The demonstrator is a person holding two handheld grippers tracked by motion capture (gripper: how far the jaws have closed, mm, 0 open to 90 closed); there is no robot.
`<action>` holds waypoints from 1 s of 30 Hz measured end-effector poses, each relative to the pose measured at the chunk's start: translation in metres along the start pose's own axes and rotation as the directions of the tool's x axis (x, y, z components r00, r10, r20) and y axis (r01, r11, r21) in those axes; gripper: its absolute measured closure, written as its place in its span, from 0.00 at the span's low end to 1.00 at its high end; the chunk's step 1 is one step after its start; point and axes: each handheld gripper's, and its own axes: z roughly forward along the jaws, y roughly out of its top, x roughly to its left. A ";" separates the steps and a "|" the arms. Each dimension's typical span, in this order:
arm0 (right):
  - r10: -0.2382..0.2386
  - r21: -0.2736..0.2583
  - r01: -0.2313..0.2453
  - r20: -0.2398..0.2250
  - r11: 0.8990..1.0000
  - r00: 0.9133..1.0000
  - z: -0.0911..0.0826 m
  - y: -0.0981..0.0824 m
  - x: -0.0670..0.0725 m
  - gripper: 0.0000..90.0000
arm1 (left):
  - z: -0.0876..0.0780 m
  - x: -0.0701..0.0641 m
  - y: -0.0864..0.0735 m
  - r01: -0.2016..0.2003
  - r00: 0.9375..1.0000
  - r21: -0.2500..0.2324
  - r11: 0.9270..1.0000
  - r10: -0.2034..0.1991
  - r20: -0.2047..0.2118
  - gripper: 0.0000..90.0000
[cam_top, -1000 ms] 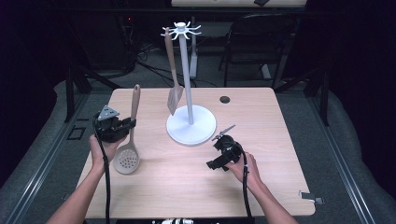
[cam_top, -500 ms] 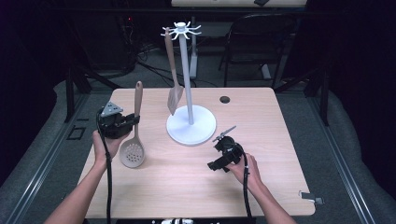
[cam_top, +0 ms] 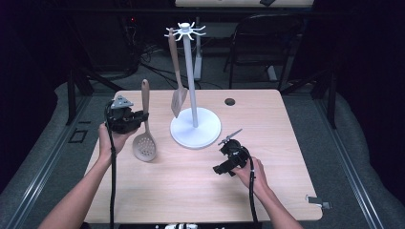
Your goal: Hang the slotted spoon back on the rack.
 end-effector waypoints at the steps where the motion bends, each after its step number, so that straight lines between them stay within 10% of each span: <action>1: 0.000 0.000 0.000 -0.001 1.000 1.000 0.000 0.000 0.000 0.16 | 0.000 0.000 0.002 -0.002 1.000 0.000 1.000 0.002 0.001 0.84; 30: -0.026 0.023 0.026 0.003 0.999 1.000 0.000 0.001 0.000 0.16 | 0.005 -0.019 0.050 -0.089 0.995 0.004 0.996 0.089 0.038 0.84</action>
